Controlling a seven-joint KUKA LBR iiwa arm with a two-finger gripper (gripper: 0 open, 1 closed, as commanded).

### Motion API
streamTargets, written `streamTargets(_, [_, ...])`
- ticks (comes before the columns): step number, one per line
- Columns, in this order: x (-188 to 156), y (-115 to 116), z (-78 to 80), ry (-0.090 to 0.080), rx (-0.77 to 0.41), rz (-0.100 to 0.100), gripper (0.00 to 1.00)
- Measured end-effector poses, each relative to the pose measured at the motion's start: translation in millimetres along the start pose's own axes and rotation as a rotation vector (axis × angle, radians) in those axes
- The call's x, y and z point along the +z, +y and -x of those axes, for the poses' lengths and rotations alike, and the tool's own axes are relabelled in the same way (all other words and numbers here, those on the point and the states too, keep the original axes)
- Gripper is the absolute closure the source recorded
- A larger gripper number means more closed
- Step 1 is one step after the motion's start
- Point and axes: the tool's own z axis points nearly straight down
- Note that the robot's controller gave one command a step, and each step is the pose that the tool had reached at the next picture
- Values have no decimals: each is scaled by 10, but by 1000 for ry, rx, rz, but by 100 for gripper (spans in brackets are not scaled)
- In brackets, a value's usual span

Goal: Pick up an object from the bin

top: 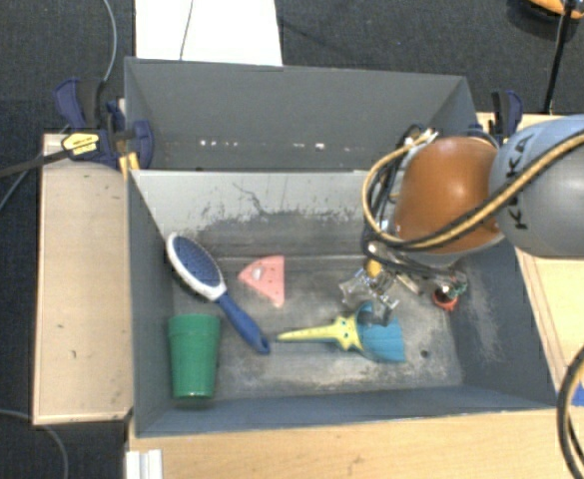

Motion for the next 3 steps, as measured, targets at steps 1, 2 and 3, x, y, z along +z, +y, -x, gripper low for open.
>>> streamTargets(1, [-1086,-15,110,-2,-26,0,100])
streamTargets(2, [-1085,-15,109,-2,-25,0,100])
streamTargets(3, [-1526,-3,61,2,-32,4,100])
